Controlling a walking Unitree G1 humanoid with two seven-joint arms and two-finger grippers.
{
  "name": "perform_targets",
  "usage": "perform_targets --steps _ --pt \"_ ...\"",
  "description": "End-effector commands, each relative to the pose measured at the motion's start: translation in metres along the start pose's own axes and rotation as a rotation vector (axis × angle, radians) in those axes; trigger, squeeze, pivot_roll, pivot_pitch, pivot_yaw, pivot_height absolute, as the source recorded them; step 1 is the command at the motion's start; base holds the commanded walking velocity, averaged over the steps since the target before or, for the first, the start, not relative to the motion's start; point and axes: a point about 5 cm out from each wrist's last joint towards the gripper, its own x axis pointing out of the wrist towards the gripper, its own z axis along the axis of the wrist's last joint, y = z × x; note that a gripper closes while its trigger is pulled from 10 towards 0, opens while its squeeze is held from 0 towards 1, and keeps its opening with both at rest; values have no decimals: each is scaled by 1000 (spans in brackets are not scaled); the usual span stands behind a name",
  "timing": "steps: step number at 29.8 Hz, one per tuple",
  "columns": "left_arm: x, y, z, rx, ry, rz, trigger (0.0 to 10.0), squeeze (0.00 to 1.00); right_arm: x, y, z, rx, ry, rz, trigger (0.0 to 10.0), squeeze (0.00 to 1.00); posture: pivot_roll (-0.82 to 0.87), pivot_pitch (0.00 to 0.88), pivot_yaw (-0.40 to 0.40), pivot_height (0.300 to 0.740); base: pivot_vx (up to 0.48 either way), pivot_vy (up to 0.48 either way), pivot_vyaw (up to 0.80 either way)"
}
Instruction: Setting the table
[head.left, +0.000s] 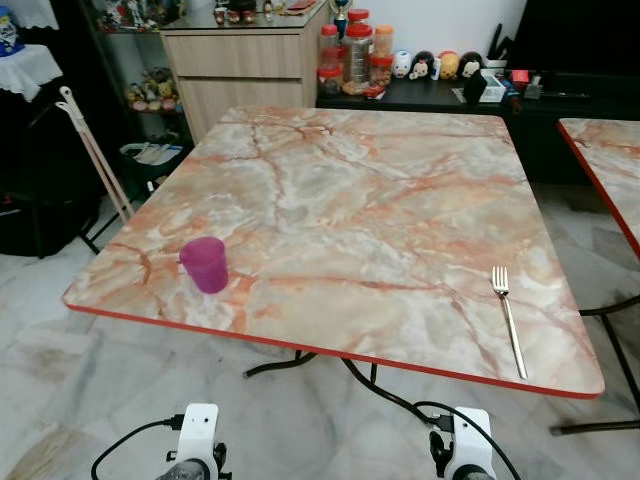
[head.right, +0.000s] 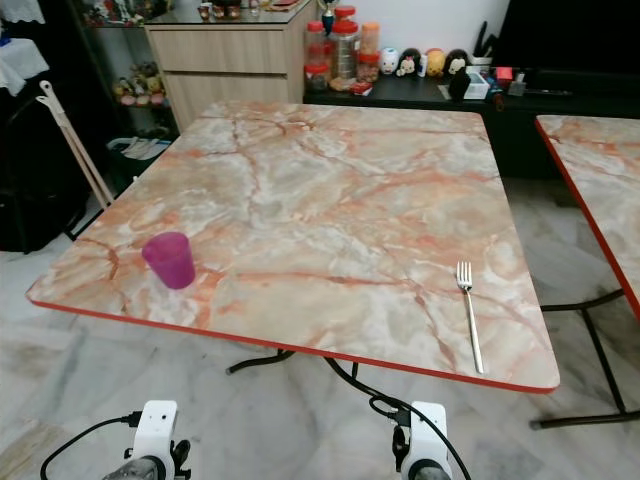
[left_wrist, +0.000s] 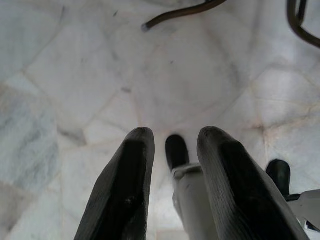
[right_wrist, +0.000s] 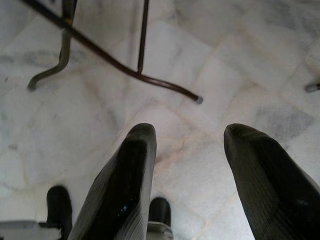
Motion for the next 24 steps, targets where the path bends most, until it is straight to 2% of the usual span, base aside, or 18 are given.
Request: perform_targets --steps 1,5,24 --pt "0 -3 -3 -5 15 -1 10000 0 0 -4 2 -3 -7 -8 10000 0 -54 0 7 740 0 -480 0" --pt "0 -3 -3 -2 16 1 10000 0 0 -5 2 -7 -4 -7 10000 0 -51 0 4 740 0 -404 0" --pt "-1 1 -6 -19 20 14 10000 0 2 -2 9 -37 -34 19 10000 0 -50 0 -4 740 0 0 0"
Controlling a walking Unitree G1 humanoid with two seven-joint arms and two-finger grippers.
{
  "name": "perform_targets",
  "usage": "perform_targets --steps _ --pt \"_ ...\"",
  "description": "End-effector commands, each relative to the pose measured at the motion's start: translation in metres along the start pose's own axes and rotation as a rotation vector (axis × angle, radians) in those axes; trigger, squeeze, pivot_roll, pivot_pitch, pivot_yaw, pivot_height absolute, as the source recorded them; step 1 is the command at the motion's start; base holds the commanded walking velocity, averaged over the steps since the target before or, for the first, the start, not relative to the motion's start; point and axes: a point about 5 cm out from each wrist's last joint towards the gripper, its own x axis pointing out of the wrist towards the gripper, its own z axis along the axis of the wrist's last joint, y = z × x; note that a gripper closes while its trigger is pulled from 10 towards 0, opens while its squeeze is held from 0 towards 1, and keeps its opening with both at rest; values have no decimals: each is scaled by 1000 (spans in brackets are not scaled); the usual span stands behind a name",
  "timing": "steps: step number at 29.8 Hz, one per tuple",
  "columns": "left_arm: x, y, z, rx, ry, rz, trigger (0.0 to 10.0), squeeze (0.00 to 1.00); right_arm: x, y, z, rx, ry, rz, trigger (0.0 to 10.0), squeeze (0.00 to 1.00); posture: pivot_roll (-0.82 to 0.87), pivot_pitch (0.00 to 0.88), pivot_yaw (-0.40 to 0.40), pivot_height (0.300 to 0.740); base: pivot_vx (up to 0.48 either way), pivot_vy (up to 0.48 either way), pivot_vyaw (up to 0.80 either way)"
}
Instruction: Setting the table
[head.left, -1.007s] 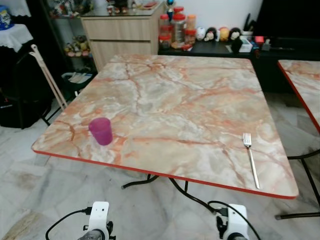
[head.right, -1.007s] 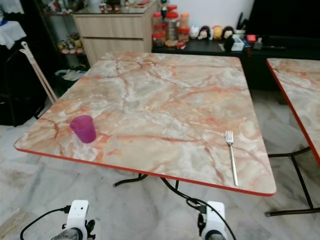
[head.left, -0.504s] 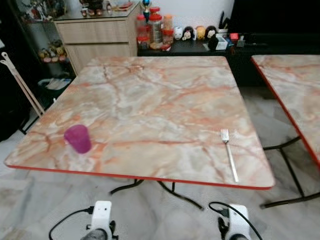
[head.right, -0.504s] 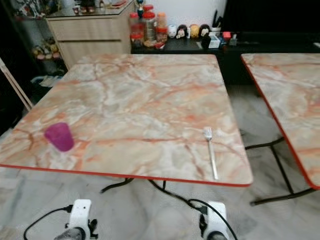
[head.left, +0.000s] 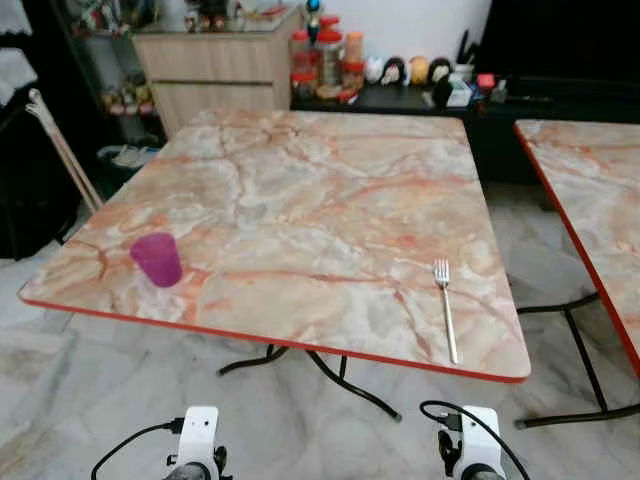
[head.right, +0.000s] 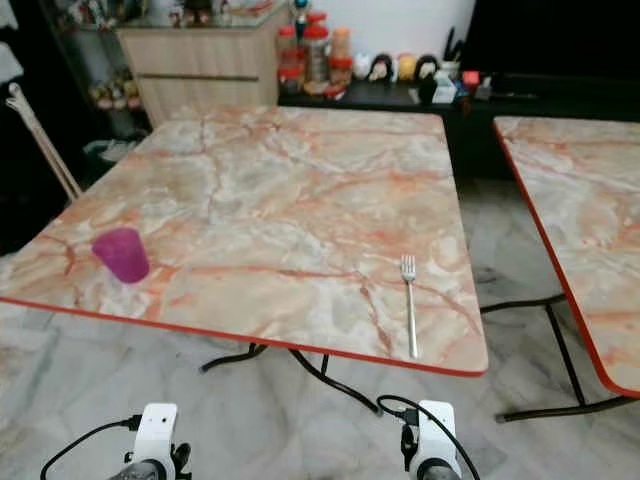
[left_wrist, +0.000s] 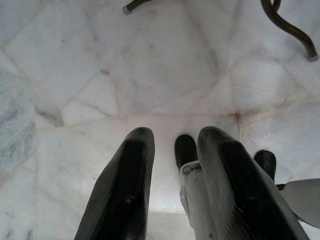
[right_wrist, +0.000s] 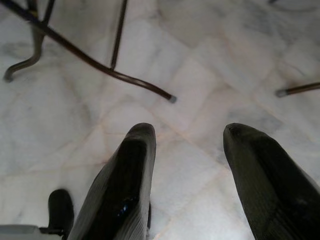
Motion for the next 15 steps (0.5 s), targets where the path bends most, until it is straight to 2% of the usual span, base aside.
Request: perform_targets --steps 1,5,8,12,15 --pt "0 3 1 -4 5 10 10000 0 2 4 7 -11 -27 20 10000 0 -50 0 -4 740 0 0 0" --pt "0 3 0 -5 6 10 10000 0 1 9 7 -87 -60 52 10000 0 -51 0 -2 740 0 0 0" --pt "0 3 0 -5 6 9 10000 0 0 10 7 -105 -67 59 10000 0 -49 0 -2 740 0 0 0" --pt "-1 4 -2 -8 8 13 10000 0 -8 6 1 -165 -156 65 10000 0 -46 0 -5 740 0 0 0" --pt "-2 7 -6 -3 17 15 10000 0 -18 -3 -4 -202 -254 48 10000 0 -64 0 6 740 0 0 0"
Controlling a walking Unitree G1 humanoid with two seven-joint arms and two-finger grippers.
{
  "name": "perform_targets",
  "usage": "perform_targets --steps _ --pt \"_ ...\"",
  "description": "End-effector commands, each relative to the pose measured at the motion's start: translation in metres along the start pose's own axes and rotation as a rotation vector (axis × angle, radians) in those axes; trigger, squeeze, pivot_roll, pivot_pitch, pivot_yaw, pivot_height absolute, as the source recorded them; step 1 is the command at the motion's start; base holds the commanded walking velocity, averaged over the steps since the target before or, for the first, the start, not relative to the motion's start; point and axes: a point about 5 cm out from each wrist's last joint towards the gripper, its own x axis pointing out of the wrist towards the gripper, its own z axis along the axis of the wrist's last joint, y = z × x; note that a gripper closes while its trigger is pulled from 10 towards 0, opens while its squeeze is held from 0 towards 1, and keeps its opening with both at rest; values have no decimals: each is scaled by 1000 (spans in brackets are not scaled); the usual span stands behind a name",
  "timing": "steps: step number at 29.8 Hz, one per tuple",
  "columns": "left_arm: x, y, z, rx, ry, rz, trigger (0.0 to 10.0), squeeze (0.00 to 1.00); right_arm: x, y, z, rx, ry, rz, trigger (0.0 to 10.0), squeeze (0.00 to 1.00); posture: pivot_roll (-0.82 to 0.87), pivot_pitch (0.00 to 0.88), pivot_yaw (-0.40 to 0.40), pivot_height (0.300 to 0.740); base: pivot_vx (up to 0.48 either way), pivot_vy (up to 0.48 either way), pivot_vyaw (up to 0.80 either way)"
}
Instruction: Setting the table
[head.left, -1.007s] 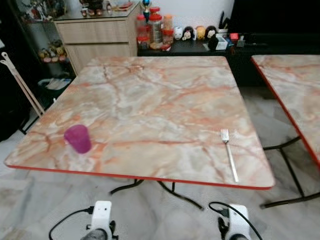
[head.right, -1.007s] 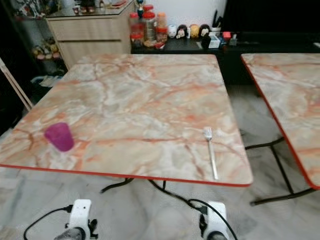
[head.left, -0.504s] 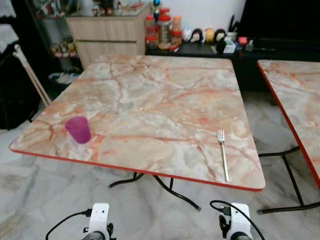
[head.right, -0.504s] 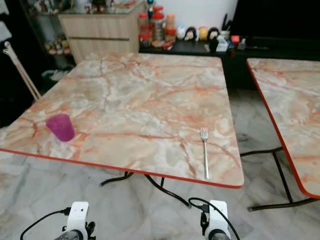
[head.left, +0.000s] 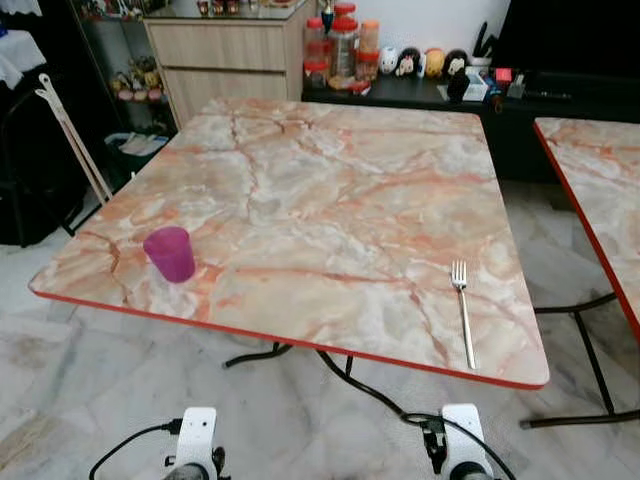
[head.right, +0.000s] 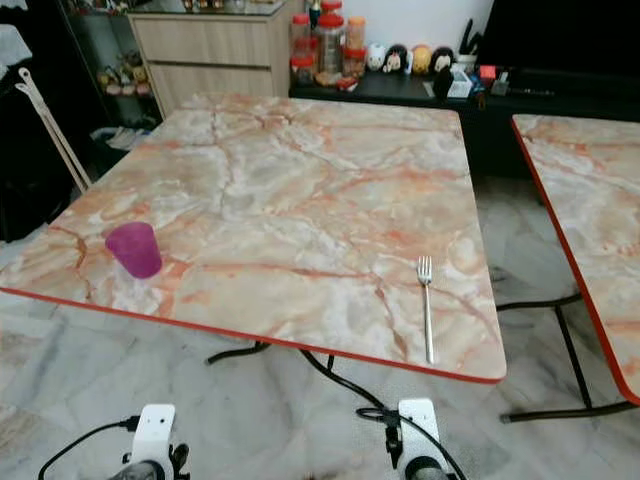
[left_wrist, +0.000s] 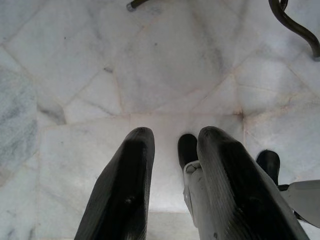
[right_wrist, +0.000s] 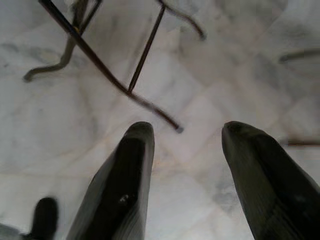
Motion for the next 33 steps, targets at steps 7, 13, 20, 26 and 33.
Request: perform_targets --steps 7,13,20,26,33 --pt "-2 6 -7 15 24 4 10000 0 -21 -9 13 -33 -246 -34 10000 0 -84 0 17 740 0 0 0" --pt "-2 7 -8 23 27 1 10000 0 -38 -11 28 -16 -373 -72 10000 0 -101 0 21 740 0 0 0" --pt "-2 6 -9 23 28 -3 10000 0 -44 -7 47 34 -443 -73 10000 0 -96 0 11 740 0 0 0" --pt "-2 5 -10 19 29 -2 10000 0 -48 -9 84 37 -536 -96 10000 0 -101 0 8 740 0 0 0" --pt "-2 2 -9 16 27 -8 10000 0 -30 -21 128 49 -616 -152 10000 0 -98 0 4 740 0 0 0"
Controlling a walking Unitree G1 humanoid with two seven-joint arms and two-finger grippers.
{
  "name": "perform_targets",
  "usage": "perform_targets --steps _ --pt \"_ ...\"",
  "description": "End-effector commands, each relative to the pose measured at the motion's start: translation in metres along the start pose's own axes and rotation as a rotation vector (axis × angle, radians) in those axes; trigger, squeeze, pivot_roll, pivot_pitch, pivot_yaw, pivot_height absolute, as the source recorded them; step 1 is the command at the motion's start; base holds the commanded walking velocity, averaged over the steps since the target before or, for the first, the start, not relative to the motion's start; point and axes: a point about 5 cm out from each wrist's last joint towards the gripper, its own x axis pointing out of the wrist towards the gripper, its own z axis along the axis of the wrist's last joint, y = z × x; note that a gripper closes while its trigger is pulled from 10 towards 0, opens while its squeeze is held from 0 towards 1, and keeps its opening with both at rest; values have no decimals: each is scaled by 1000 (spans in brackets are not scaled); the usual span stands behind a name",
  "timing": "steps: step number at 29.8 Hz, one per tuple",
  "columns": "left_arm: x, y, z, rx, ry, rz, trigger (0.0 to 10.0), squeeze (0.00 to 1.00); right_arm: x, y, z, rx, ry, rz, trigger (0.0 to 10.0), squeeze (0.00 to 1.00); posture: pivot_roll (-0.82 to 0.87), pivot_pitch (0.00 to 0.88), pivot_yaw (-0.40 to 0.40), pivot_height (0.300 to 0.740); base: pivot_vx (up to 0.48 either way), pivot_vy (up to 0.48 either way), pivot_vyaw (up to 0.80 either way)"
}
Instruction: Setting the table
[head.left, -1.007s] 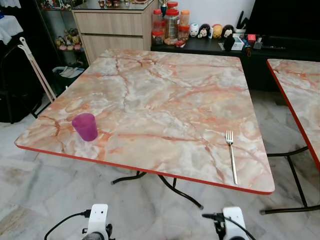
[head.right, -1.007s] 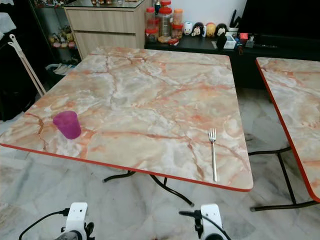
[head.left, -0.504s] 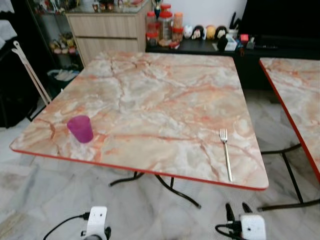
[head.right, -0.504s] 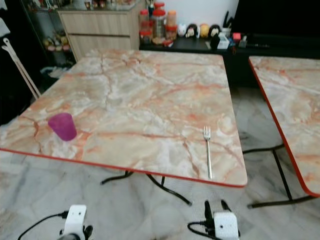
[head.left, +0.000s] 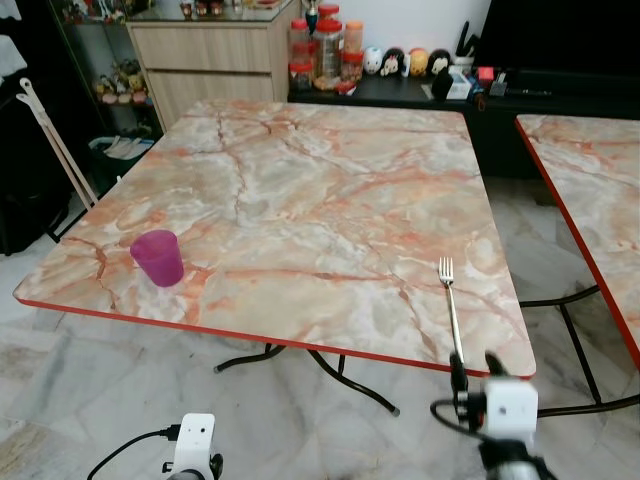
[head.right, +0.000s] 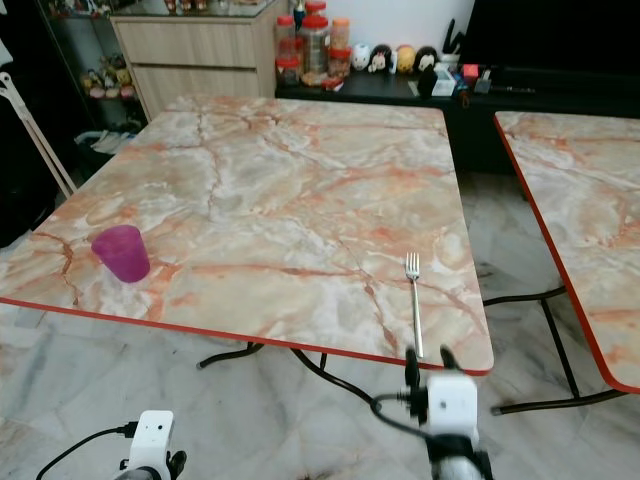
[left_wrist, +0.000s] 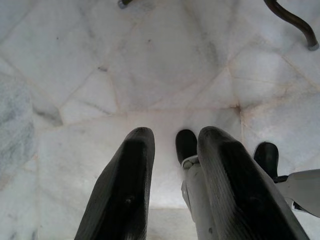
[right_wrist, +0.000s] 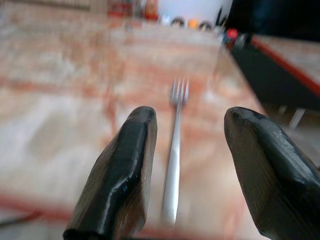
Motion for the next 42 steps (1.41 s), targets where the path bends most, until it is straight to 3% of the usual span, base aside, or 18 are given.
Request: perform_targets --steps 1,4,9,13,19,20,24,25,26,27,42 --pt "0 -1 -3 3 11 -1 10000 0 8 -2 4 17 8 -29 10000 0 -98 0 6 740 0 0 0" --pt "0 -2 -2 2 11 -3 10000 0 25 -2 10 10 24 -41 10000 0 -100 0 8 740 0 0 0" --pt "0 -2 -1 2 10 -3 10000 0 53 -8 21 79 22 -94 10000 0 -97 0 12 740 0 0 0" --pt "1 -3 2 -3 4 -3 10000 0 81 -6 25 88 89 -101 10000 0 -96 0 14 740 0 0 0" --pt "1 -4 4 -6 1 -4 10000 0 99 5 31 67 102 -29 10000 0 -96 0 17 740 0 0 0" --pt "2 -5 4 -7 0 -5 10000 0 101 7 31 66 105 -19 10000 769 -95 0 16 740 0 0 0" --pt "2 -5 5 -7 0 -5 10000 0 106 9 30 67 117 -10 10000 769 -94 0 15 740 0 0 0" --pt "2 -5 6 -10 -2 -4 10000 0 109 12 30 65 133 -10 10000 1000 -89 0 13 740 0 0 0" --pt "2 -5 6 -12 -3 -4 10000 0 113 15 28 76 163 -16 10000 675 -90 0 14 740 0 0 0" --pt "2 -6 7 -16 -5 -5 10000 0 119 20 26 94 213 -31 10000 0 -87 0 14 740 0 0 0" --pt "2 -5 5 -22 1 -2 10000 0 132 18 26 107 263 -76 10000 0 -74 0 8 740 0 0 0"
